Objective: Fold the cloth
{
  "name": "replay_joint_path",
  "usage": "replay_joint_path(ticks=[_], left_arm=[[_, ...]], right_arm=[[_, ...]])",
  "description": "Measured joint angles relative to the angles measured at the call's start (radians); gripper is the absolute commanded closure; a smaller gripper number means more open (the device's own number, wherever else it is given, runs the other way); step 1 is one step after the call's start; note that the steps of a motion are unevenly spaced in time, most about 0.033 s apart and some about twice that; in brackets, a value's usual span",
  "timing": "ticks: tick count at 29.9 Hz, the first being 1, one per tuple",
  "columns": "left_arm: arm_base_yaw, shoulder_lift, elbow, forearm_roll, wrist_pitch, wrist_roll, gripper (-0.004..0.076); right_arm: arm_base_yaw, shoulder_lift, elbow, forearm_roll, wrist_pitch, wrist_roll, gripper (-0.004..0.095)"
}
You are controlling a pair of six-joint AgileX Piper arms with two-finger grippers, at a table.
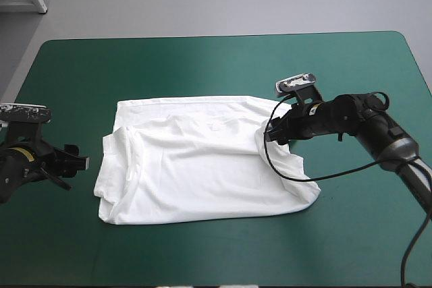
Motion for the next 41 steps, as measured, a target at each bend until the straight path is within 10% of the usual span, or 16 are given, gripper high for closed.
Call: replay_joint_path(ticks=[11, 41], left_arm=[[0.0, 0.0, 0.0, -0.097, 0.08, 0.022, 0.0147], [0.0, 0.35, 0.353, -0.219, -0.119, 0.136, 0.0147]], right_arm=[[0.0, -0.13, -0.001, -0.109, 0.357, 0.101, 0.033], [0.0, -0.345, 0.293, -0.136, 0.329, 0.131, 0.0331]])
